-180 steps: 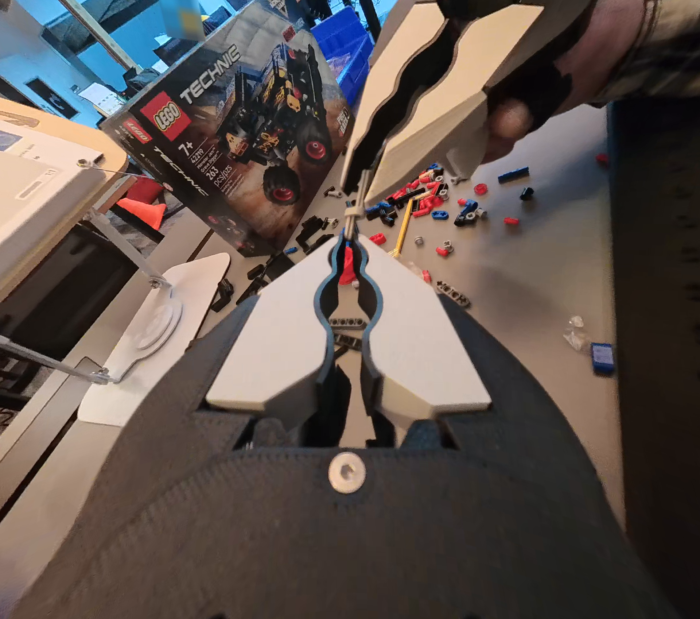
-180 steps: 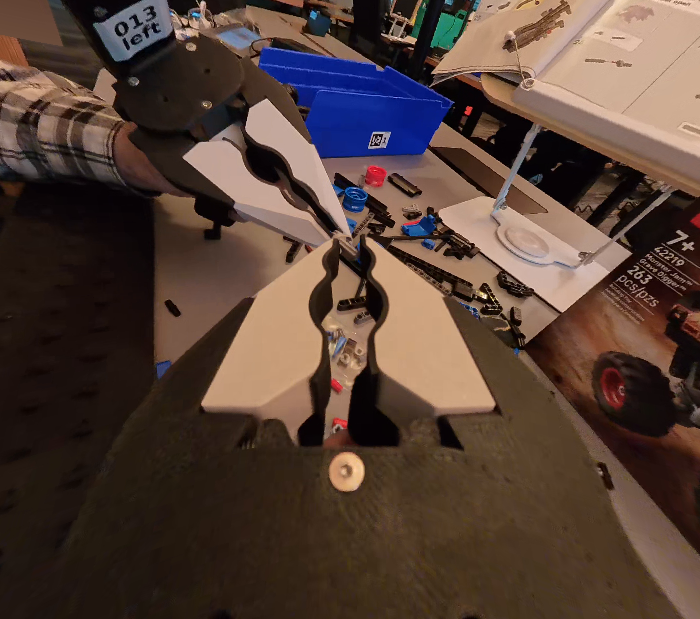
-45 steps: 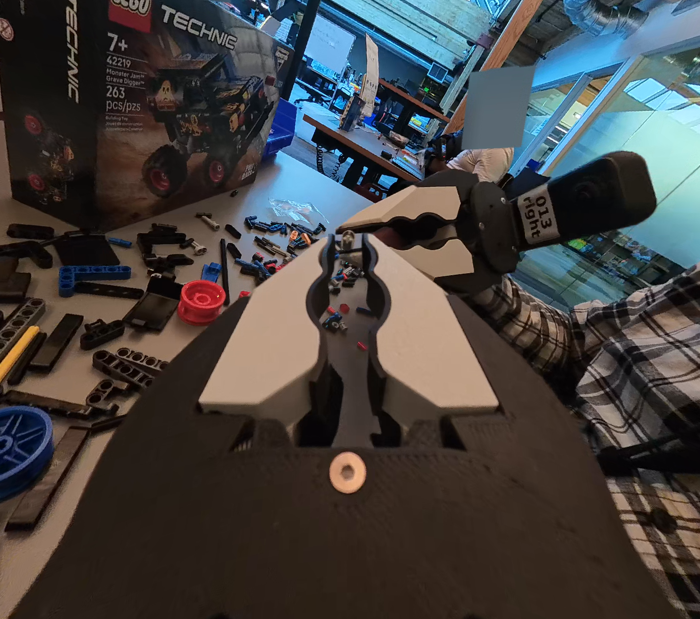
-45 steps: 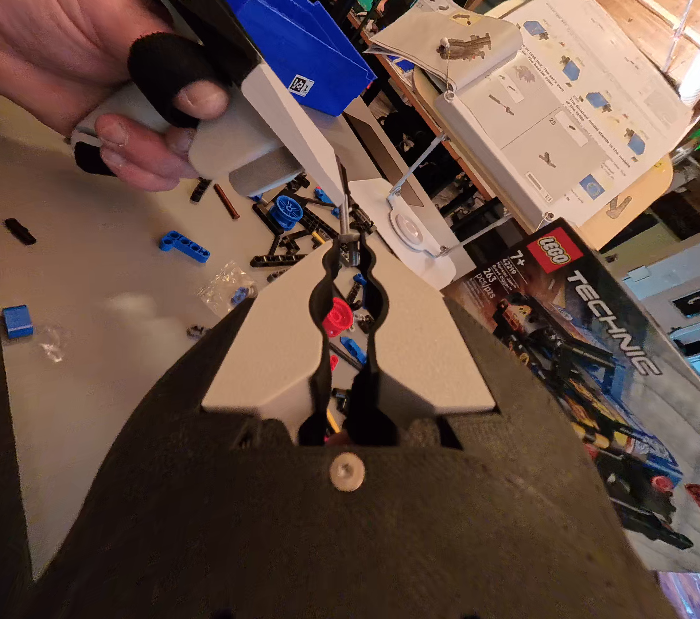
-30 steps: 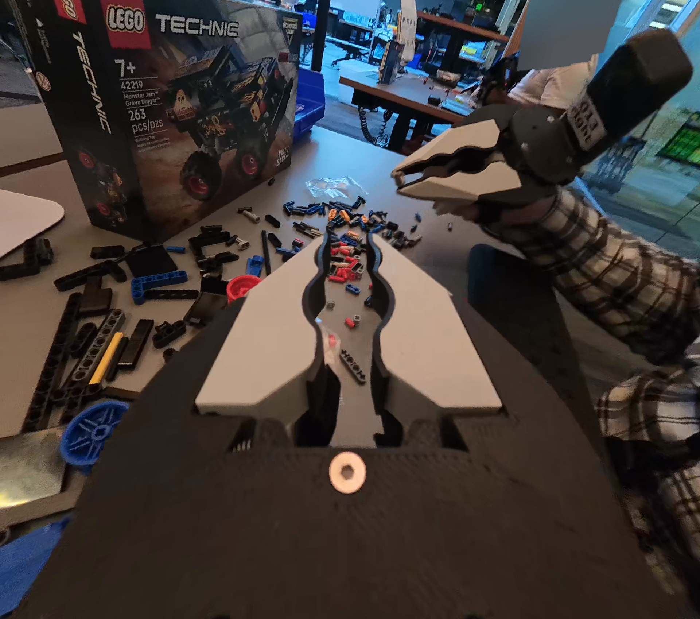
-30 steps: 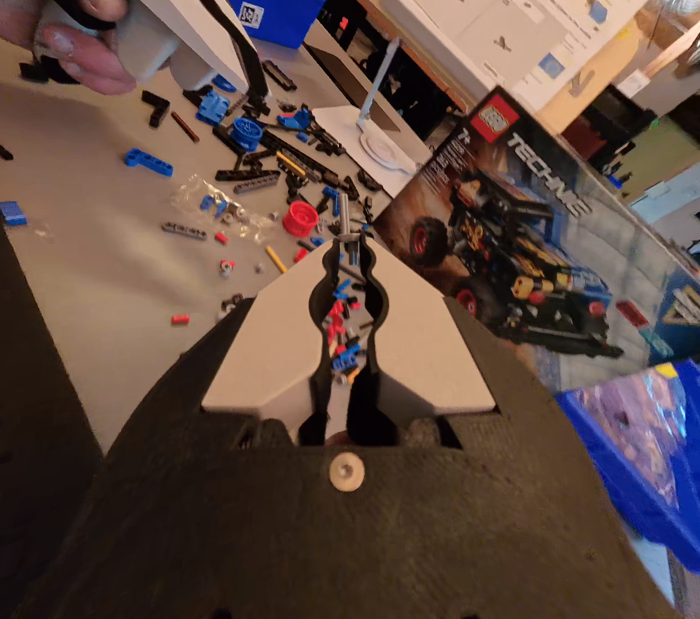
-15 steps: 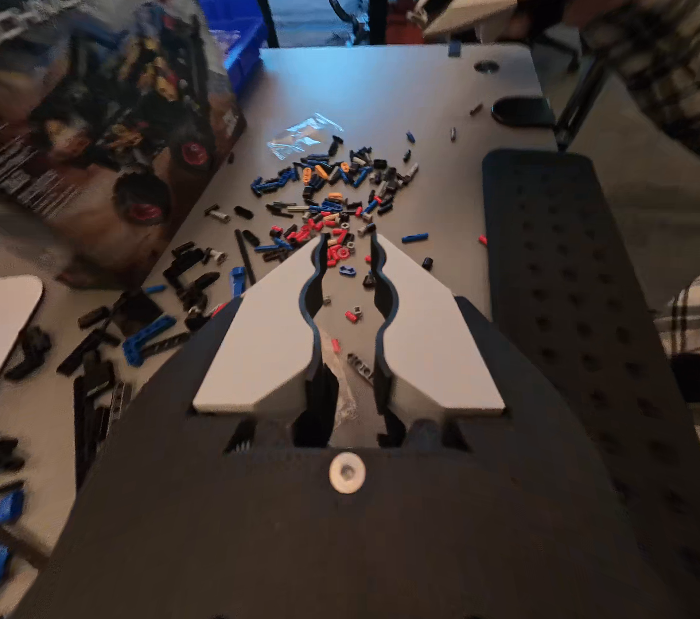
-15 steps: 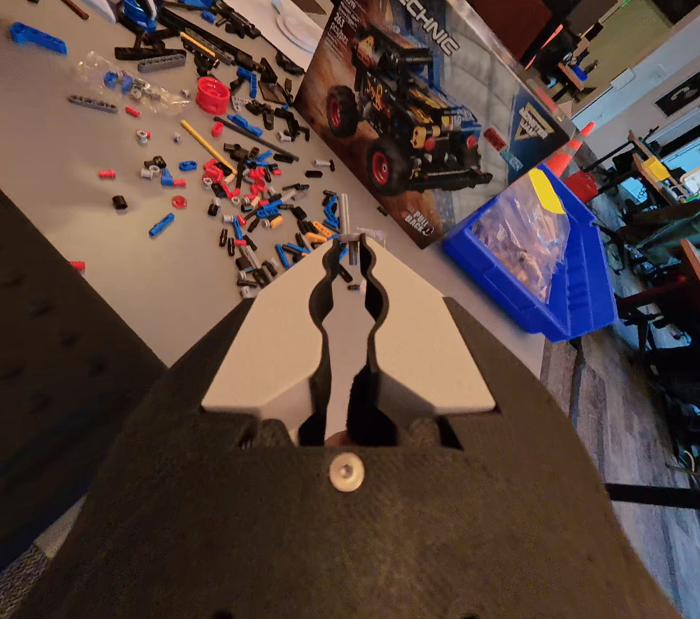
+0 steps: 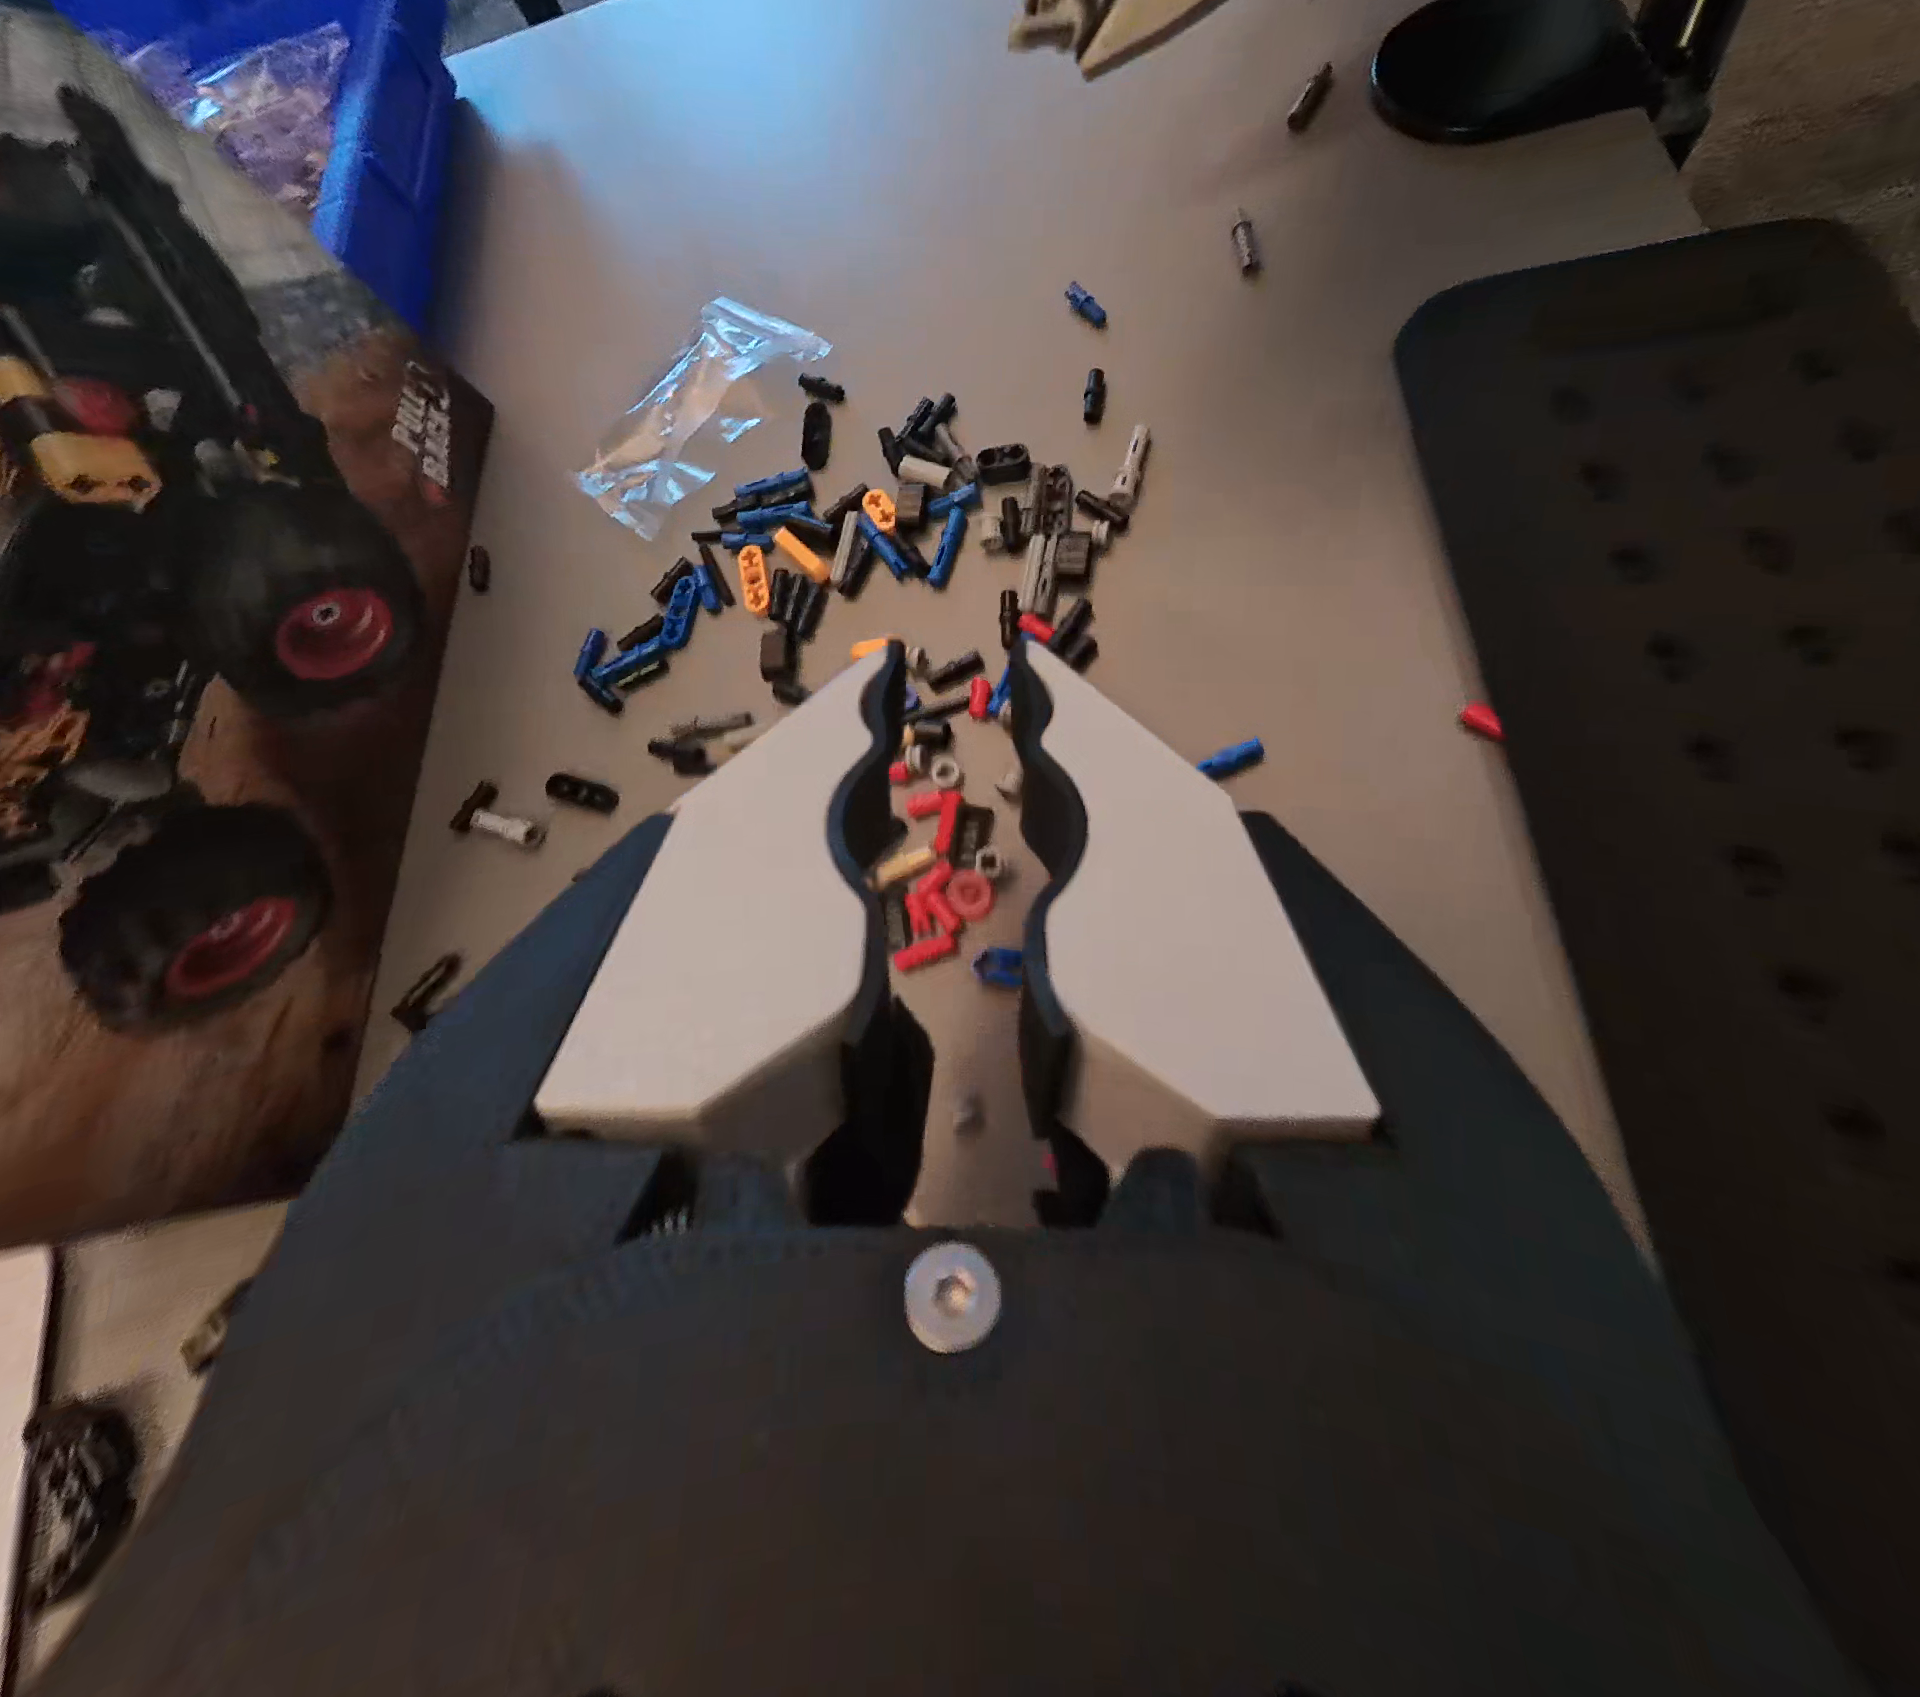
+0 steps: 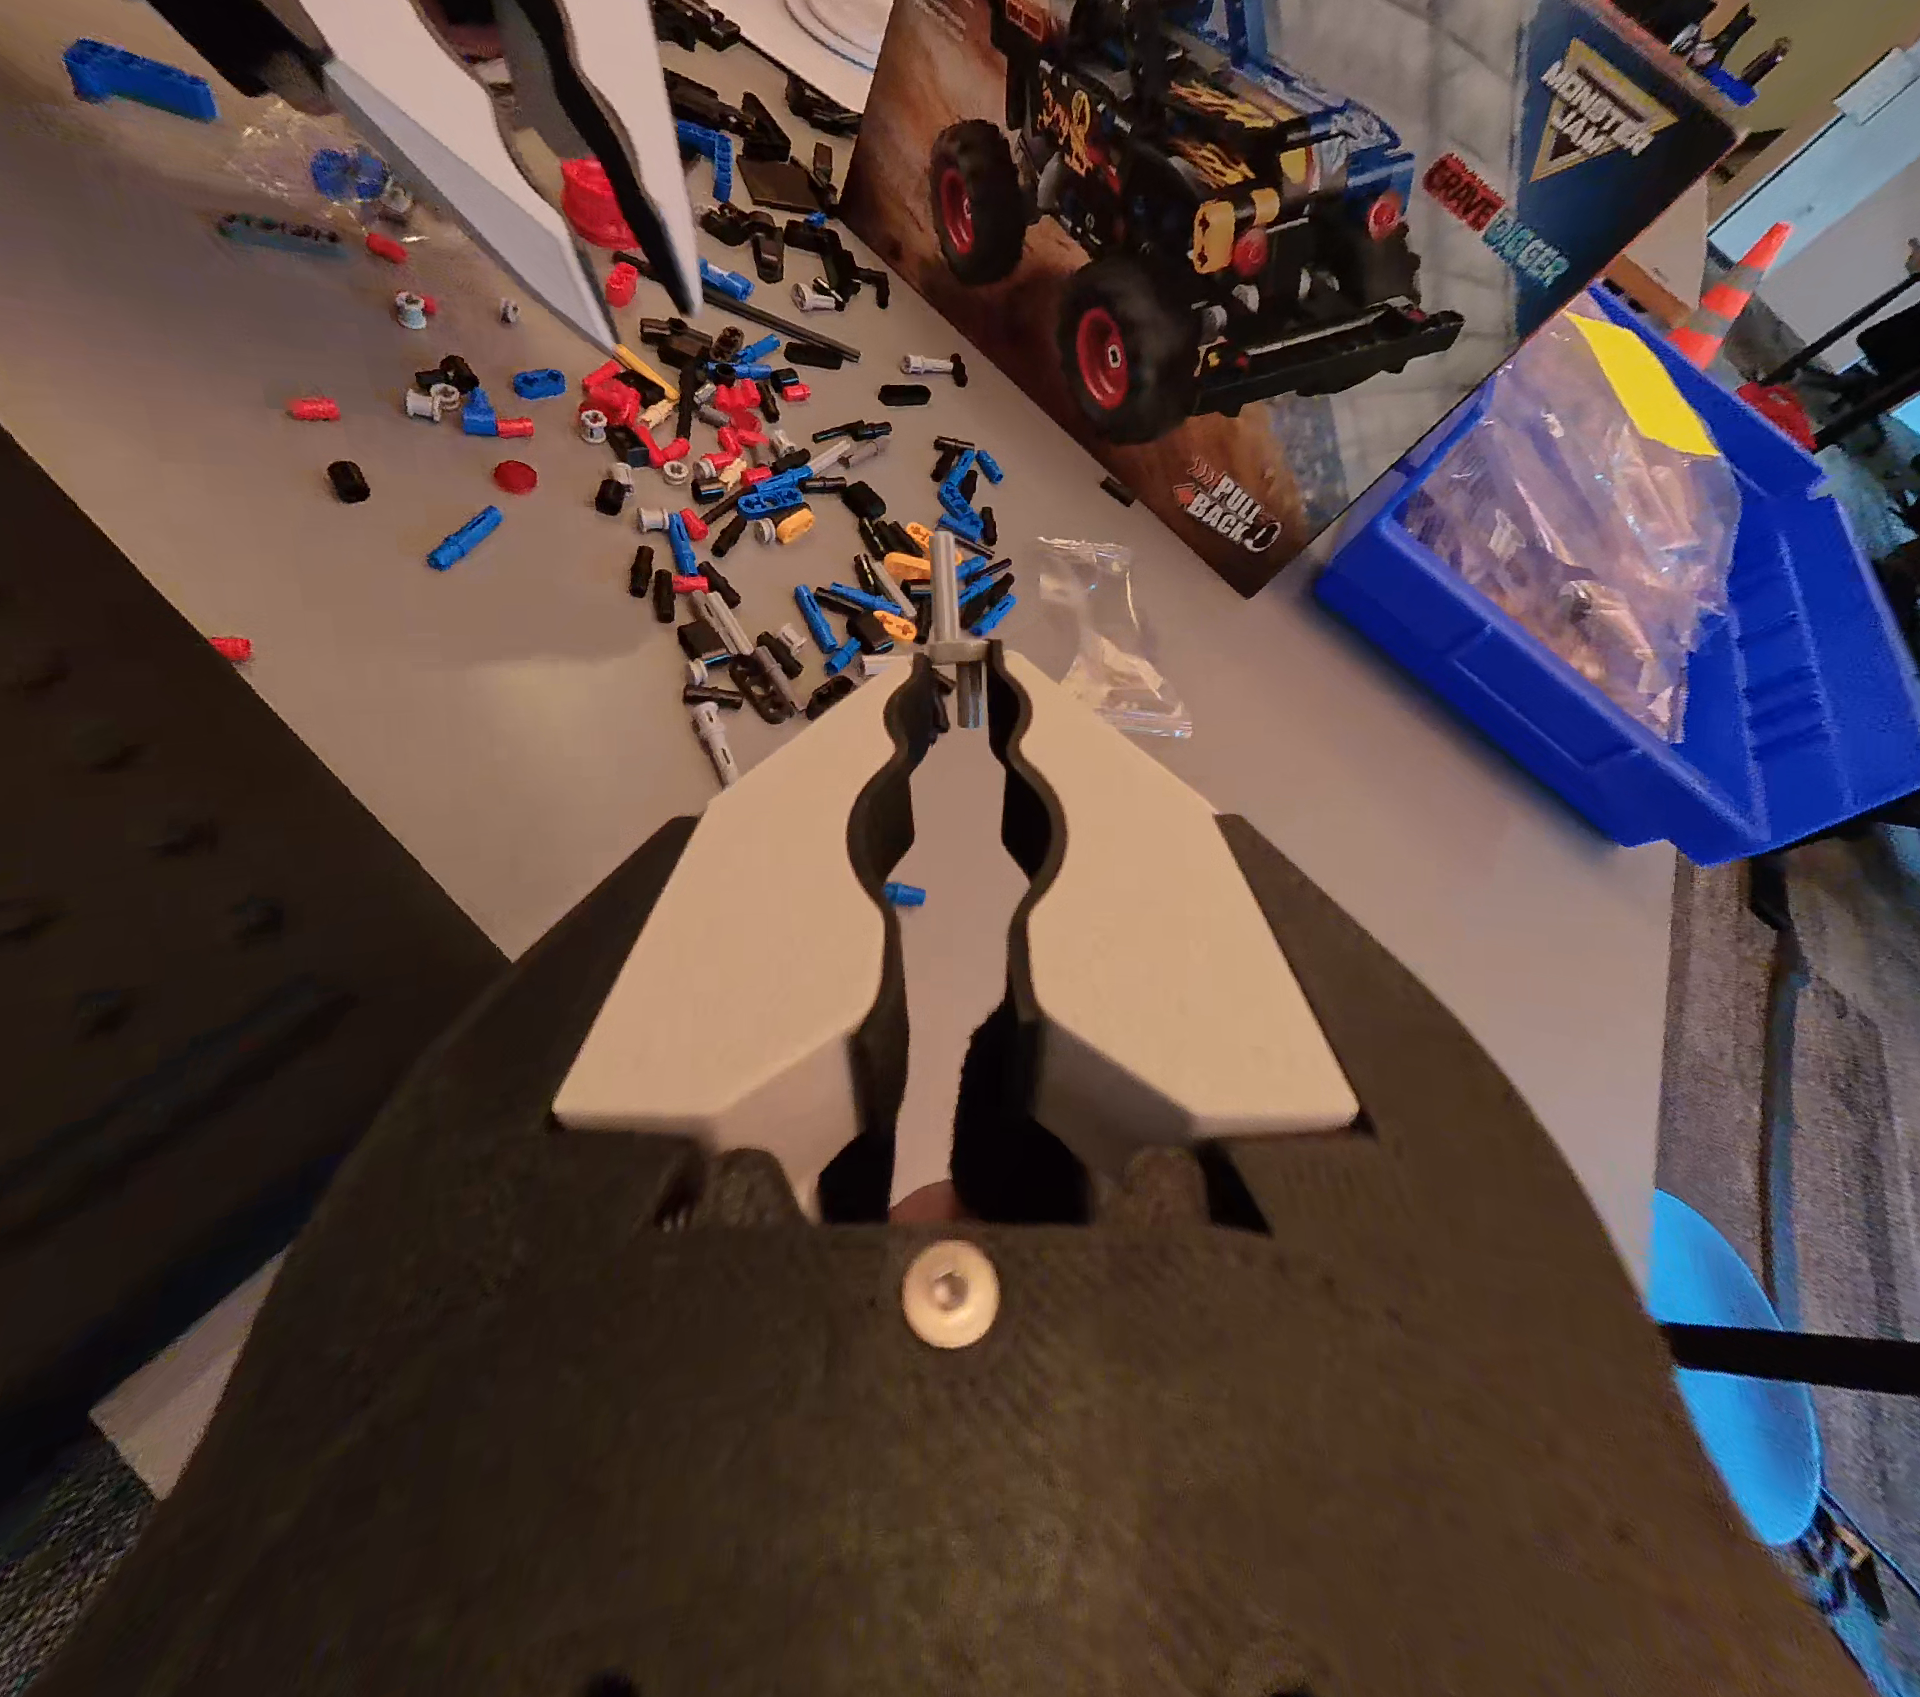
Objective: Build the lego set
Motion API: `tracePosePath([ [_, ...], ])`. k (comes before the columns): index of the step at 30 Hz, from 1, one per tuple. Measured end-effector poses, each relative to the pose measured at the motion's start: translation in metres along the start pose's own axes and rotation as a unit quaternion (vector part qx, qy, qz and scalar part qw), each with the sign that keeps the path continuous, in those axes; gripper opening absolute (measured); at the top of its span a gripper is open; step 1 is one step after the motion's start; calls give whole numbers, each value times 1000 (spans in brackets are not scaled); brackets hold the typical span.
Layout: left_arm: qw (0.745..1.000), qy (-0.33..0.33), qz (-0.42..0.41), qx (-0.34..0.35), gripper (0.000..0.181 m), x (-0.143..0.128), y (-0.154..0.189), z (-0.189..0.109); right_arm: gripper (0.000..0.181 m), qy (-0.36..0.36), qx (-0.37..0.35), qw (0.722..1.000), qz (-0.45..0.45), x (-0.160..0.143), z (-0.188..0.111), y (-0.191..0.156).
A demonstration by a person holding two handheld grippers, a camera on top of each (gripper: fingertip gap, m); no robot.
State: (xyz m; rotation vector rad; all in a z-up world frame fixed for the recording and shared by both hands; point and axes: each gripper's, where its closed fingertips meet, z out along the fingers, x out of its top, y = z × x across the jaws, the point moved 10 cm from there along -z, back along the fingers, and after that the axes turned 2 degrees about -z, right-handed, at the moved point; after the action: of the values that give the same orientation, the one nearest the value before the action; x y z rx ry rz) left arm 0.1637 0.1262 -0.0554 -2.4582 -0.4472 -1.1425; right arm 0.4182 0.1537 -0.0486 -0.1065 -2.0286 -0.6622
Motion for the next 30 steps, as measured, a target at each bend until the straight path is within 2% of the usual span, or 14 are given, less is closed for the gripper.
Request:
tracePosePath([
  [6,997,-29,51,-54,10,22,12,56,9,3,7,1000,8,-6,3,-1],
  [9,993,-56,65,-77,7,23,19,83,9,9,8,1000,12,-7,2,-2],
  [12,993,-78,54,-67,6,20,17,95,9,15,9,1000,13,-8,1,-3],
  [22,991,-97,10,-88,6,19,11,97,9,25,18,999,20,-15,2,-4],
  [25,991,-95,27,-87,6,20,12,97,9,28,22,999,23,-16,2,-4],
  [28,995,-58,33,-71,5,23,10,88,9,39,37,998,32,-13,1,-6],
  [30,997,-11,41,-57,5,28,10,71,9,58,57,996,46,-9,1,-9],
])
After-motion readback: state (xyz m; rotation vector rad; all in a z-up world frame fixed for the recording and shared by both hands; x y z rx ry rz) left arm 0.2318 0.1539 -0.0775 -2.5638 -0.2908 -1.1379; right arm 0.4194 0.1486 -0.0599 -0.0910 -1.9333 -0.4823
